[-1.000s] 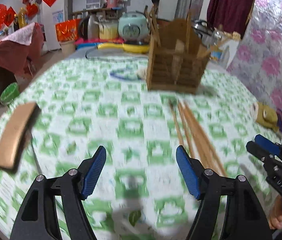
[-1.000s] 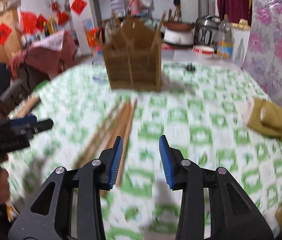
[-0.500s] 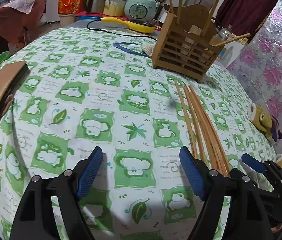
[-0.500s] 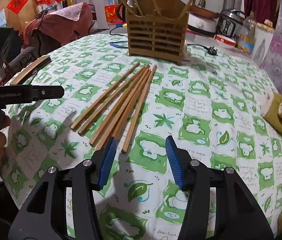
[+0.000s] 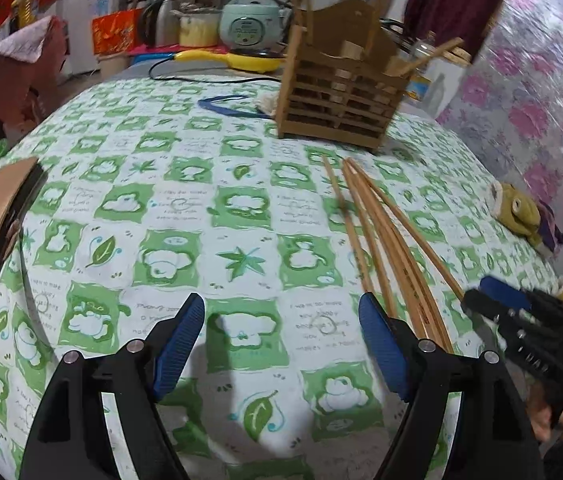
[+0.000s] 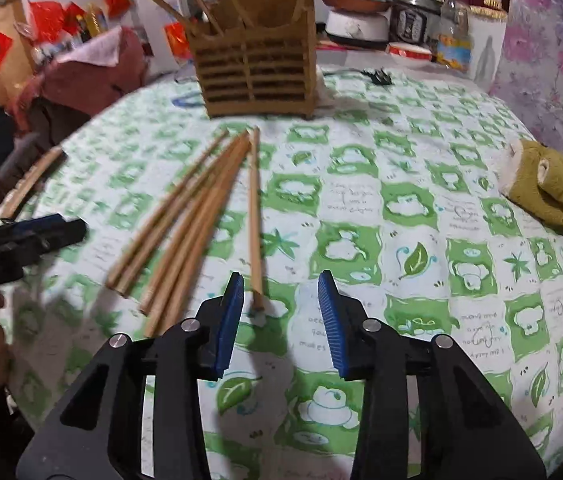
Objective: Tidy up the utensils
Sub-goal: 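Move both open tools back over the remaining chopsticks, then close the left tool on a chopstick while the right tool closes on another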
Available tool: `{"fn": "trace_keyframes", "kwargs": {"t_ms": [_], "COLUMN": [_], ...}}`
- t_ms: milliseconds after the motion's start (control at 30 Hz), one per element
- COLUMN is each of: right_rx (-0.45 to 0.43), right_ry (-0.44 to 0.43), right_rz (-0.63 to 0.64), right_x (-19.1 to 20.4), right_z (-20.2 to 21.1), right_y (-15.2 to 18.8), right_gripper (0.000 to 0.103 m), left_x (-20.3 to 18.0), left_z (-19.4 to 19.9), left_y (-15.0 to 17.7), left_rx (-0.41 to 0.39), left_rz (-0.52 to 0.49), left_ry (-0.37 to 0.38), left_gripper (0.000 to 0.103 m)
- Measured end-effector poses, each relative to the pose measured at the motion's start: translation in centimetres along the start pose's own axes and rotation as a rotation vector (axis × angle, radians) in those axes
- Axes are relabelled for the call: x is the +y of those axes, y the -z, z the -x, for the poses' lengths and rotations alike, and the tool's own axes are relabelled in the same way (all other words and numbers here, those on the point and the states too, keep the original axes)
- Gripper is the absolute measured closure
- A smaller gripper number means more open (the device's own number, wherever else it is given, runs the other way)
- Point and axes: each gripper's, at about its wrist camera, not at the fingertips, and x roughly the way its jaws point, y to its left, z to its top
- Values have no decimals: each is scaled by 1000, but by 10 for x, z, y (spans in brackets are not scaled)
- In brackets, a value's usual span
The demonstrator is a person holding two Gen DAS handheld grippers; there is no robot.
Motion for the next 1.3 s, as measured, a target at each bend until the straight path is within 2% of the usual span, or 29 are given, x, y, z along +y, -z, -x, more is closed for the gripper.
{"fn": "trace_keyframes", "kwargs": {"t_ms": [233,367,533,600,667,767,900,1033,1200,1267,1300], "right_rx": [-21,-12,-8,-8,-9,-8,-6,-5,-8,-6,-6], "right_ry": [-48,-100,-130,-132,-131,-133,-125,-106,-93,-88,-86], "right_rz": [-9,-63,-97,-98,-99,-98,-70,-36,-19,-15,-12], "right_x": [-2,-13,-20,-20,-20,-20,-14,-8,-5,-4,-4], "right_z": [4,1,0,0,1,1,1,1,2,1,1], "right_y": [-3,-4,-4,-4,-4,-4,-3,-3,-2,-3,-3], "right_gripper": [63,63,63,63,63,63,63,63,63,63,63], "left_x": [-29,-35,-38,-35,-24,-7,-22,-38,-30,-30,-31], "left_z": [-12,-21,-26,-27,-27,-26,-23,-25,-25,-25,-25], "left_y": [7,9,9,7,3,-4,0,6,3,3,3], "left_rx": [61,103,117,109,107,99,76,70,89,87,88], "left_rz": [-179,-224,-248,-247,-194,-107,-184,-273,-227,-225,-229], "left_ry": [-9,-11,-35,-76,-106,-109,-119,-131,-69,-57,-48], "left_gripper": [25,25,25,24,24,25,25,41,67,86,91]}}
